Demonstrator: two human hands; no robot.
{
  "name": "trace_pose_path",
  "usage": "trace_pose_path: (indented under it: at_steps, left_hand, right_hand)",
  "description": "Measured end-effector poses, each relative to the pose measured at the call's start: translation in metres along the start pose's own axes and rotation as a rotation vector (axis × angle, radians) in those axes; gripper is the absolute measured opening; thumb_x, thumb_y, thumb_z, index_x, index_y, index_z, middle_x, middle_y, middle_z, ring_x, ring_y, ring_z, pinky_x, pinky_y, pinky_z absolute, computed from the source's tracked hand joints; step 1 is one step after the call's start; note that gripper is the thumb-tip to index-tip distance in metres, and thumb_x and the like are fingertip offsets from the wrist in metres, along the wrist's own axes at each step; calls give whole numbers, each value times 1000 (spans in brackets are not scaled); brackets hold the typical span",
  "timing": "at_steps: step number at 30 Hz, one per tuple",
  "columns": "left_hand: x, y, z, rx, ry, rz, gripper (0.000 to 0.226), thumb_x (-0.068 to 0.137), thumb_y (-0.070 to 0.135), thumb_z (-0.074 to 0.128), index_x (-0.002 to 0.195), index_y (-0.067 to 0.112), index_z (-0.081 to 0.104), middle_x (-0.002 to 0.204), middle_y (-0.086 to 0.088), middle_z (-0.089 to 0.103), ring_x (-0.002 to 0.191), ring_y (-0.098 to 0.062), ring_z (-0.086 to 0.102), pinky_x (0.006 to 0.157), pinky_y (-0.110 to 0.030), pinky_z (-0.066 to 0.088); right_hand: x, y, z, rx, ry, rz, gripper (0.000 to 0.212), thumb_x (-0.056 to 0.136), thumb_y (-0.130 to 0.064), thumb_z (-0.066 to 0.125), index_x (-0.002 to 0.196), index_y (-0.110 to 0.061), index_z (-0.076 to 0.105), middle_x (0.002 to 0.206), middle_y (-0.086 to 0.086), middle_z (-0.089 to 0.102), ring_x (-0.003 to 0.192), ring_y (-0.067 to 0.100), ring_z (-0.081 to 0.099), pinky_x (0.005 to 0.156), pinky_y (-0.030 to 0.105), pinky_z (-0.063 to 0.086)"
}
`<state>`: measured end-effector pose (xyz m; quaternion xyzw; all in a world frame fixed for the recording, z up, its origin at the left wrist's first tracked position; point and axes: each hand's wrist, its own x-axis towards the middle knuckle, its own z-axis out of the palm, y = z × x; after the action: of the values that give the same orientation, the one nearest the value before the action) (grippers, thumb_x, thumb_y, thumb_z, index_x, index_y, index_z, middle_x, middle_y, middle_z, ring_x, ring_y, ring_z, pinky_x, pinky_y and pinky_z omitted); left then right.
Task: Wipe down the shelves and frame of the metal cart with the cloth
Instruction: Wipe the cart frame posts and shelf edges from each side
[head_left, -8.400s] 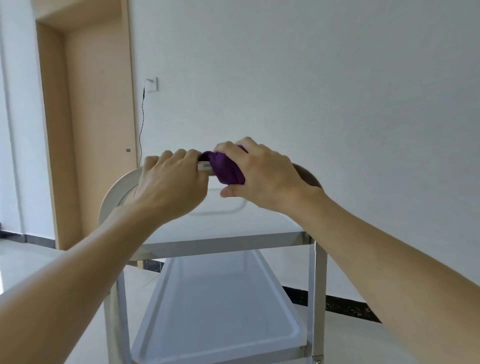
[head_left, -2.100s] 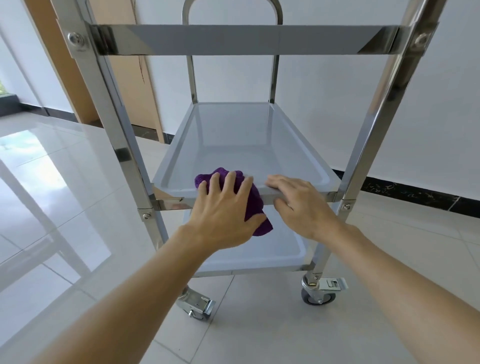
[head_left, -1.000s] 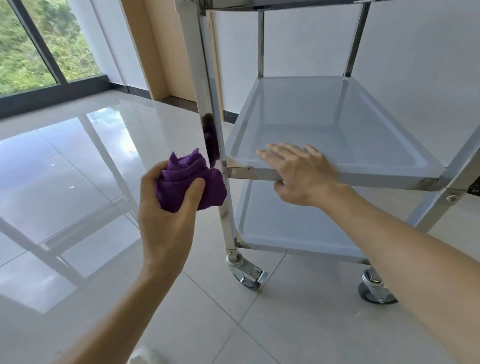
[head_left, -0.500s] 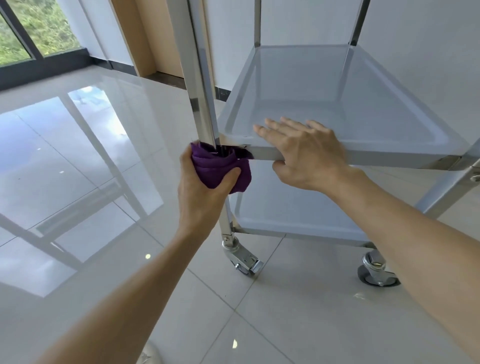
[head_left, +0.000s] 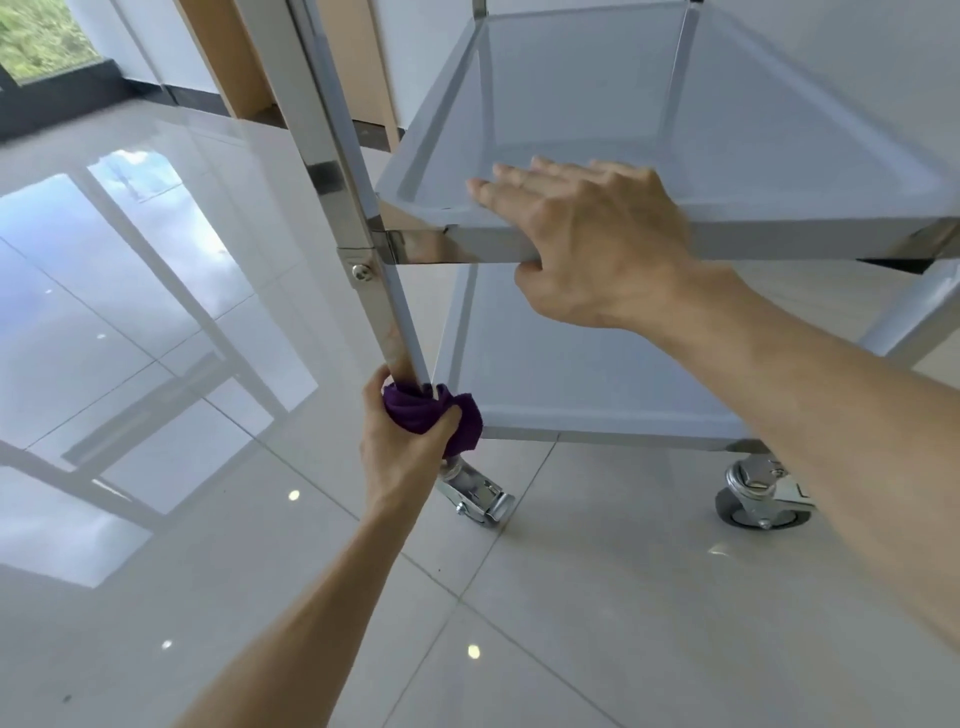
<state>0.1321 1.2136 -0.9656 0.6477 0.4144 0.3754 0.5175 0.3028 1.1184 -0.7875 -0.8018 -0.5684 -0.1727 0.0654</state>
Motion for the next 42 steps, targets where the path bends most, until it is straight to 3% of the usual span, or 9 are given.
trace_pose_path:
  at_steps: [5, 8, 11, 21, 27, 31, 36, 40, 42]
  left_hand:
    - [9, 73, -5, -117, 163, 236, 65, 70, 25, 82, 126, 32, 48, 116, 12, 58, 102, -3, 59, 86, -30, 57]
    - [16, 106, -12, -128, 143, 340, 67, 69, 26, 81, 127, 32, 47, 117, 13, 57, 105, -5, 59, 82, -33, 59]
    - [19, 110, -17, -70, 125, 332, 65, 69, 28, 79, 125, 32, 46, 111, 18, 59, 101, -3, 60, 79, -34, 60]
    - [26, 28, -21, 158, -99, 225, 55, 71, 31, 76, 117, 36, 46, 96, 30, 62, 90, 7, 60, 63, -14, 52]
    - [42, -1, -34, 376, -389, 239, 44, 74, 29, 76, 97, 49, 44, 96, 41, 61, 87, 17, 56, 60, -1, 42]
    - [50, -6, -38, 374, -454, 278, 44, 75, 30, 76, 94, 53, 43, 96, 44, 59, 89, 19, 56, 62, -3, 45]
    - [62, -12, -60, 429, -551, 244, 40, 72, 32, 80, 95, 39, 48, 90, 16, 68, 79, 8, 62, 54, -9, 49]
    - [65, -2, -96, 590, -574, 159, 43, 73, 41, 79, 99, 26, 49, 94, 9, 65, 81, -5, 63, 46, -12, 46]
    - [67, 11, -117, 740, -573, 125, 44, 73, 48, 76, 99, 23, 51, 91, 5, 65, 79, -11, 64, 51, -22, 51]
  right_hand:
    - [0, -3, -1, -3, -11, -7, 68, 92, -28, 50, 155, -37, 24, 163, -8, 28, 148, 18, 31, 114, 47, 33]
    - [-1, -2, -3, 5, -5, -1, 68, 91, -27, 50, 154, -37, 27, 162, -7, 30, 148, 19, 32, 112, 47, 34]
    - [-2, -3, -4, 9, -11, 3, 67, 92, -28, 49, 154, -37, 26, 162, -8, 29, 148, 18, 31, 113, 47, 33]
    - [3, -7, -2, -13, -50, 57, 68, 93, -27, 47, 155, -40, 21, 164, -12, 23, 150, 16, 27, 116, 49, 31]
    - [4, -15, -2, -29, -30, 96, 67, 92, -26, 47, 153, -43, 24, 163, -16, 23, 149, 17, 29, 110, 50, 35]
    - [3, -25, -3, -52, -6, 136, 69, 90, -20, 46, 152, -42, 26, 162, -17, 26, 146, 20, 35, 103, 49, 37]
    - [-1, -50, -4, -97, -6, 191, 70, 89, -14, 45, 151, -41, 27, 161, -19, 26, 143, 21, 39, 99, 45, 38]
    - [7, -83, -4, -116, 33, 190, 61, 91, -21, 49, 148, -34, 33, 152, -13, 42, 133, 25, 48, 84, 39, 35]
    - [10, -101, -2, -134, 59, 173, 53, 93, -27, 50, 145, -28, 38, 145, -10, 49, 128, 24, 50, 81, 37, 32]
